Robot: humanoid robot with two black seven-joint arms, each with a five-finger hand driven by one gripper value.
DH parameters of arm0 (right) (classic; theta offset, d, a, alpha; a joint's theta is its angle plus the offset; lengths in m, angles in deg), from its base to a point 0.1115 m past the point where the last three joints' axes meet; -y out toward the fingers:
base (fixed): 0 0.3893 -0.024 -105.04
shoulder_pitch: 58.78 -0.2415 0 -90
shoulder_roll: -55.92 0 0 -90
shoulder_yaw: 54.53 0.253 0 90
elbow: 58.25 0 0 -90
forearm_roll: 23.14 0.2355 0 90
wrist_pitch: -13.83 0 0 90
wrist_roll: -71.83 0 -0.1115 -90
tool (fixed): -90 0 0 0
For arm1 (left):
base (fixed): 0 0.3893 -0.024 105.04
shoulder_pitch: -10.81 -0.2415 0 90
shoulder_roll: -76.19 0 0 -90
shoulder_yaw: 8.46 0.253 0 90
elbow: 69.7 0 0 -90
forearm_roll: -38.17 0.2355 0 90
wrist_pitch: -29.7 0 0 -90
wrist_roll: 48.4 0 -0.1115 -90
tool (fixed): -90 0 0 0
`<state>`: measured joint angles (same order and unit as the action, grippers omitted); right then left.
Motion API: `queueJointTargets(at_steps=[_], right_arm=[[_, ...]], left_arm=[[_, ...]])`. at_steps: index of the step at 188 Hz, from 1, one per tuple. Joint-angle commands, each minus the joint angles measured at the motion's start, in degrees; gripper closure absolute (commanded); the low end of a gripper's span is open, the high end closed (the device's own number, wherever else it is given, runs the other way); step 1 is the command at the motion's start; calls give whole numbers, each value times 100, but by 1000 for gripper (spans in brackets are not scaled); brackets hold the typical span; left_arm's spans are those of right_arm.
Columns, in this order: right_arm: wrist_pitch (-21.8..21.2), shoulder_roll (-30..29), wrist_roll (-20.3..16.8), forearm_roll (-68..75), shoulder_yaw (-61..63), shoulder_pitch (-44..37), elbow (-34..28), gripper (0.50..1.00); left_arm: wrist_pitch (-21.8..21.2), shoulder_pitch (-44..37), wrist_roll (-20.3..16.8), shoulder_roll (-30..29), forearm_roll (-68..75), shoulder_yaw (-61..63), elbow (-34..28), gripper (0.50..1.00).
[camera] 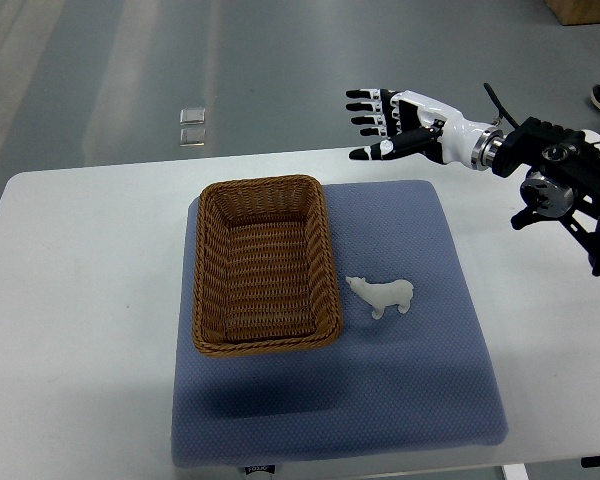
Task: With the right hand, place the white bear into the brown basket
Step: 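Swing the right hand down and over toward the white bear figurine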
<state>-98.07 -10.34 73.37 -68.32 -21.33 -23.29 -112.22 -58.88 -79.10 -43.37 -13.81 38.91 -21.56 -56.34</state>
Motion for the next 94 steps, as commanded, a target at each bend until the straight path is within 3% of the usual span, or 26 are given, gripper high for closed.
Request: queueJointTargets(at_steps=[1,22,46,67,94], right_arm=[[-359,552,-259,-299,-1148,-780,-325,568],[-755,1027,-567,-273,-2055,-1677,-765,568],[-1299,1721,-804,-211,-2696,-2678,-1942,568],[-1310,2090,-813,-141,-2898,-2978,-2628,568],[-1310,2161,-831,-167,-3083,-2925,-2707,568]], left_arm=[[8,-1,-1,0,4,-8,8,500],[8,-1,-1,0,-4,1,114,500],[-1,-1,-1,0,4,-8,210,500],[-1,-1,-1,0,4,1,254,500],[-1,-1,-1,0,-4,10,246,500]])
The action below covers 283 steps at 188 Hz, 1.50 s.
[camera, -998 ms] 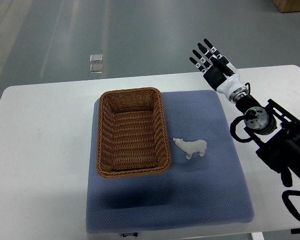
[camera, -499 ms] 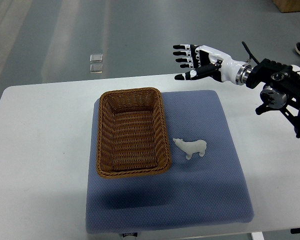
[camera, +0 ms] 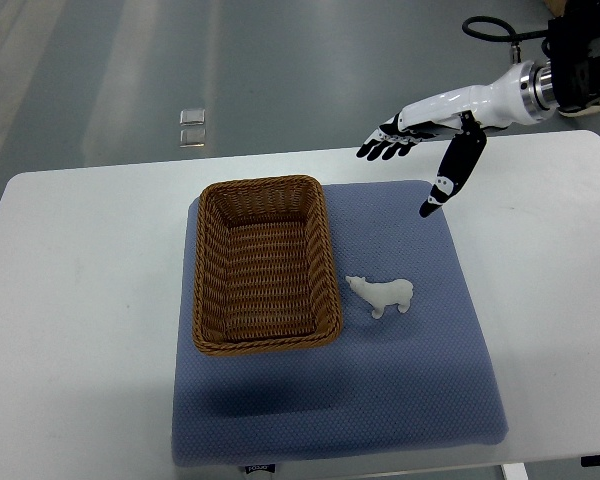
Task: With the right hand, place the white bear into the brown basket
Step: 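Swing the right hand down and over toward the white bear figurine, then close the right hand's fingers around the white bear figurine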
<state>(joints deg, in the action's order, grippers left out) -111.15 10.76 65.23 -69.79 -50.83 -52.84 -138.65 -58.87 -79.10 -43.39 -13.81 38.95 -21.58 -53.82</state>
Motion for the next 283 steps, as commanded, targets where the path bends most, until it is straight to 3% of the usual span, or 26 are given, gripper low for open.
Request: queueJointTargets(at_steps=[1,19,125,202,283], right_arm=[[-2,51,-16,-28,-150,39,-63,568],[52,43,-16,-37,-194,189,-72,568],[1511,-186,46,-64,-1,1709,-99,570],[2091,-555,81,-292,298,2579,-90,574],[2311,-696,274,-486,307,2984,-55,583]], left_arm=[[-3,0,1,0,-8,3,-6,500],[-3,0,1,0,-8,3,-6,500],[-3,0,1,0,-8,12,-15,500],[-11,0,1,0,0,12,-41,500],[-11,0,1,0,-8,-6,-41,500]])
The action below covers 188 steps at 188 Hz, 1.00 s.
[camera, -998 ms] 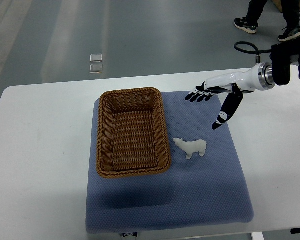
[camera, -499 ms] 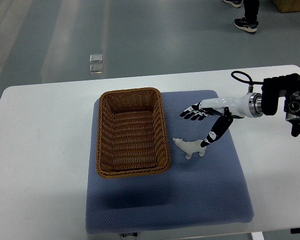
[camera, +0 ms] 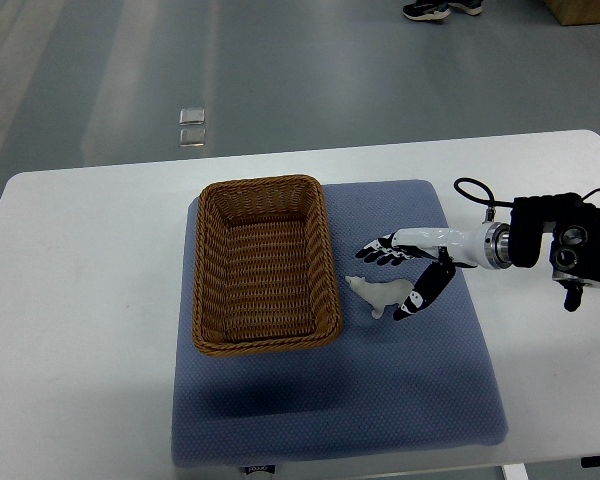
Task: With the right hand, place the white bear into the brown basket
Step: 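Close the right hand's fingers around the white bear figurine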
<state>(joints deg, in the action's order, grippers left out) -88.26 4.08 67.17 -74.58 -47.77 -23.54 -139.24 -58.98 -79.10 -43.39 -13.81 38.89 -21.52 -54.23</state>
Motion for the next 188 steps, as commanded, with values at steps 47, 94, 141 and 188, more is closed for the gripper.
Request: queueJointTargets(at_steps=[47,94,141,188], right_arm=[[189,-169,132,-279,0,221,40,666],[382,-283,229,-569,-9,379,128,840],[435,-283,255,-938,-9,405,180,1000],[330,69,255,-903,71,-131,110,1000]], left_arm=[[0,0,0,0,-2,-12,-8,500],[0,0,0,0,-2,-12,-17,500],[-9,0,0,0,-2,-3,-26,500],[-17,0,0,0,-2,-12,-26,500]])
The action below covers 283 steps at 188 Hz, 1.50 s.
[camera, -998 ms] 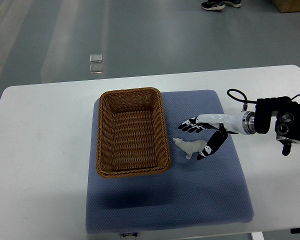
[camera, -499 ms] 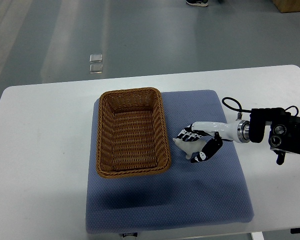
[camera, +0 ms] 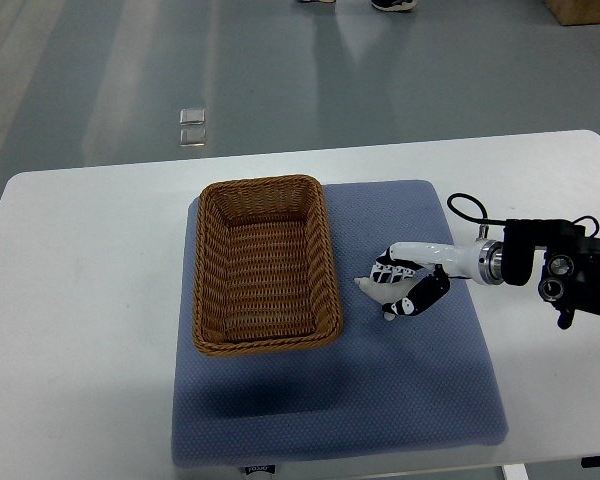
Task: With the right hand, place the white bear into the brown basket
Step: 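Close the right hand's fingers around the white bear figurine, then lift the bear with the right hand and carry it over the basket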
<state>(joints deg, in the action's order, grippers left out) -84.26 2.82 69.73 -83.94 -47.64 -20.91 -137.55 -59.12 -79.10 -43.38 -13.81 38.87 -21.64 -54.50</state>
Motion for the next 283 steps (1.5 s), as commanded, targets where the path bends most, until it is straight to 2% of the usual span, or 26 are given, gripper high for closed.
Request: queueJointTargets(at_steps=[1,22,41,58,103,132,151,192,204,219,250,283], right_arm=[[-71,194,-1,33,58,-394,-59,1000],[-422,581,-1,77,120,-1036,-138,1000],[-905,906,-10,112,330,-1703,-217,1000],[-1195,1038,-27,147,445,-2073,-244,1000],[-1240,915,-45,314,427,-2600,-253,1000],[-1152,440,-36,393,383,-2671,-156,1000],[-888,-78,-45,384,331,-2671,72,1000],[-466,-1476,-36,376,-100,-2662,1039,1000],[-370,-2064,-36,367,-205,-2627,1478,1000],[-299,-2468,-27,349,-320,-2592,1821,1000],[-176,-3084,-18,288,-381,-2346,2313,1000],[-71,-3444,-18,235,-381,-2029,2656,1000]], left_arm=[[-4,0,-1,0,0,0,0,500],[-4,0,-1,0,0,0,0,500],[-4,0,-1,0,0,9,0,500],[5,0,-1,0,0,9,1,500],[5,0,-1,0,0,18,0,500],[5,0,-1,0,0,26,0,500],[5,0,-1,0,0,35,9,500],[5,0,-1,0,0,35,9,500],[5,0,-1,0,0,35,9,500],[5,0,-1,0,0,35,9,500],[5,0,-1,0,0,26,9,500],[5,0,-1,0,0,35,9,500]])
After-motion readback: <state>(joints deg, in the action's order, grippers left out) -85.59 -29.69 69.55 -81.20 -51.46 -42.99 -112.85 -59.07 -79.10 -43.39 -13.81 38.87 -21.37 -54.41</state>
